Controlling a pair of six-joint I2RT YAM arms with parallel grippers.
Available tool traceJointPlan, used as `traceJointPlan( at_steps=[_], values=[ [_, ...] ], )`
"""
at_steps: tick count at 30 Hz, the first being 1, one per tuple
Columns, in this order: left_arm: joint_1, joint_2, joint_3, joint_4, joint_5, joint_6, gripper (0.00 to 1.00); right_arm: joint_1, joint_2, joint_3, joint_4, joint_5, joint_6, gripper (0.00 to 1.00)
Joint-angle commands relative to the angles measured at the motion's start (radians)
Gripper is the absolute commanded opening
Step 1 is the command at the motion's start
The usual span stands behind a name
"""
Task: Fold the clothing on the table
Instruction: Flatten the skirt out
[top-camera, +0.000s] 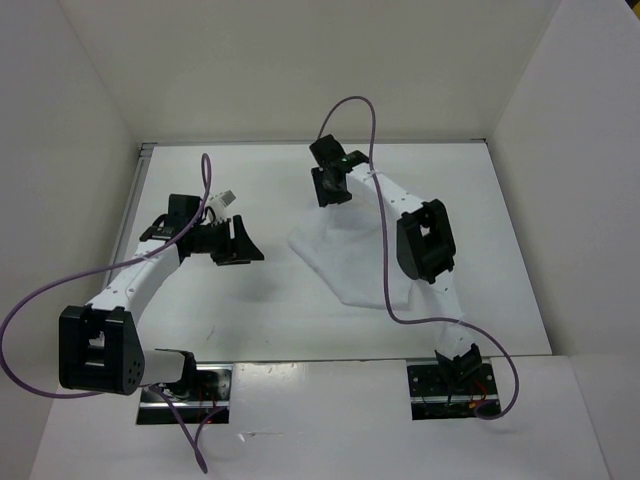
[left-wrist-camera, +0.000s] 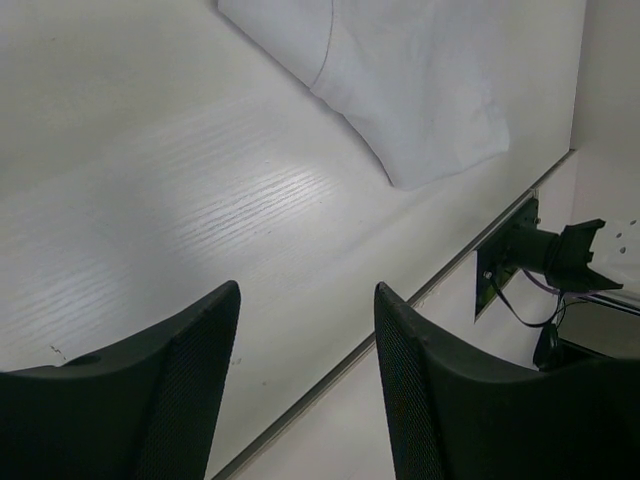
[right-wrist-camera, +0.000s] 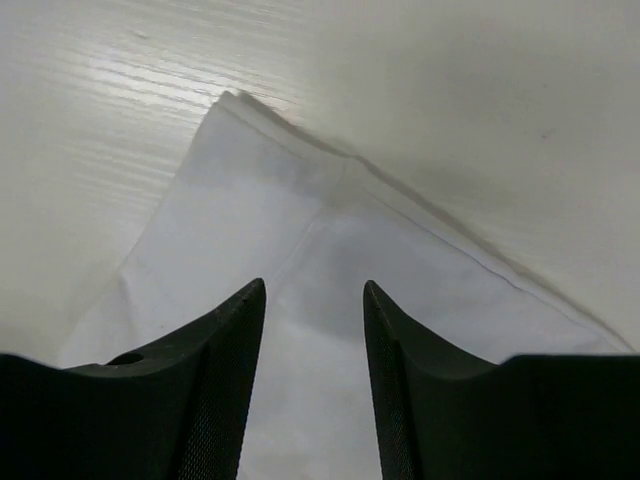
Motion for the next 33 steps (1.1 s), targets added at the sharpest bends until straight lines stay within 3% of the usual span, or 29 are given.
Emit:
traceJointPlan(
  at_steps=[1, 12, 26, 33],
  values=[
    [0.006, -0.006, 0.006, 0.012, 0.026, -0.001, 0.64, 0.002, 0.034, 0.058, 0.017, 0.011, -0.161, 0.5],
    [0.006, -0.006, 0.045, -0.062, 0.037, -0.001, 0.64, -0.009, 0.161, 0.2, 0.028, -0.052, -0.388, 0.48],
    [0.006, -0.026, 0.035, -0.096, 0.037, -0.031, 0.64, -0.06, 0.339, 0.478, -0.091, -0.254, -0.428, 0.47],
    [0.006, -0.026, 0.035, -0.096, 0.028, -0.051, 0.64, -0.069, 0.348, 0.364, -0.104, -0.362, -0.437, 0.45]
  ],
)
